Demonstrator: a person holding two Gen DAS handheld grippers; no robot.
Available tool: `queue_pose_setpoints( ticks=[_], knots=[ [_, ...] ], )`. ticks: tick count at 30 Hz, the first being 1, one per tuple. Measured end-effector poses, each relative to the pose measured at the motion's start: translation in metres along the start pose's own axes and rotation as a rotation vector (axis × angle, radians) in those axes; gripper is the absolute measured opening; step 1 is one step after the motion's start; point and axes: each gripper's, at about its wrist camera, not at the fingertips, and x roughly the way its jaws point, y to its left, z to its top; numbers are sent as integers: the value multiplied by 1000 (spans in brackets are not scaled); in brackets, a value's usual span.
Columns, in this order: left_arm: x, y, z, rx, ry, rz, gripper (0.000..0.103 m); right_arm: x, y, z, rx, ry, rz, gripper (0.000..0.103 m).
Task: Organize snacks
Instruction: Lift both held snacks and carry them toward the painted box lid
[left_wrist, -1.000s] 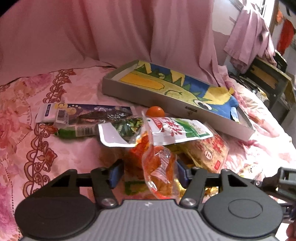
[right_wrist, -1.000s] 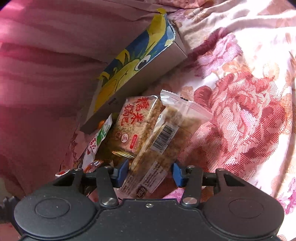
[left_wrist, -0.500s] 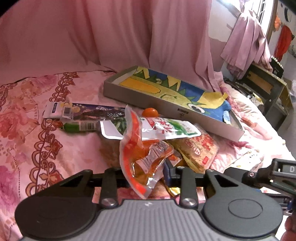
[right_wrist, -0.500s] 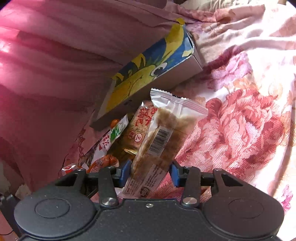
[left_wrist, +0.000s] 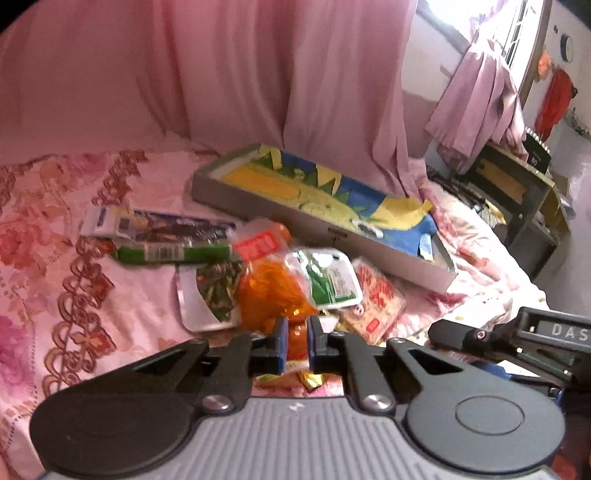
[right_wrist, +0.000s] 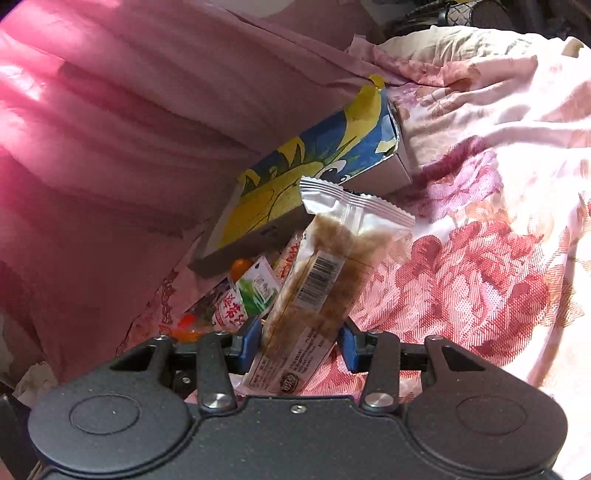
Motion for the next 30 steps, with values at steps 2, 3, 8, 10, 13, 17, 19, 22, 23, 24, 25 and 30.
queue_pose_setpoints(
  ticks=[2, 3, 8, 10, 13, 17, 19, 22, 23, 24, 25, 30],
  knots=[
    [3, 0, -1, 1, 13, 16, 15, 0, -1, -1, 5, 5, -3, 46],
    [4, 1, -1, -5, 20, 18, 24, 0, -1, -1, 7, 6, -5, 46],
    [12, 7, 3, -25, 33, 66, 65, 2, 0, -1, 12, 13, -2, 46],
    [18, 9, 8, -27, 50, 48, 67, 3, 1, -1, 10, 15, 1, 46],
    [30, 9, 14, -30, 87, 9, 69, 5, 2, 2, -8, 5, 0, 46],
    [41, 9, 18, -49, 102, -10, 65, 4, 4, 8, -43, -34, 2, 46],
    [43, 9, 19, -51, 105, -3, 61, 4, 5, 12, -56, -57, -2, 46],
    [44, 7, 20, -36, 99, 7, 48, 5, 5, 17, -59, -74, -5, 46],
    [45, 8, 21, -39, 98, 6, 48, 5, 4, 19, -56, -79, -4, 46],
    [45, 8, 22, -51, 99, 1, 48, 5, 3, 20, -54, -82, -5, 46],
    [45, 9, 22, -58, 99, -3, 48, 5, 2, 21, -53, -85, -6, 46],
    [47, 10, 23, -54, 103, -9, 52, 6, -1, 22, -47, -83, -1, 46]
  ],
)
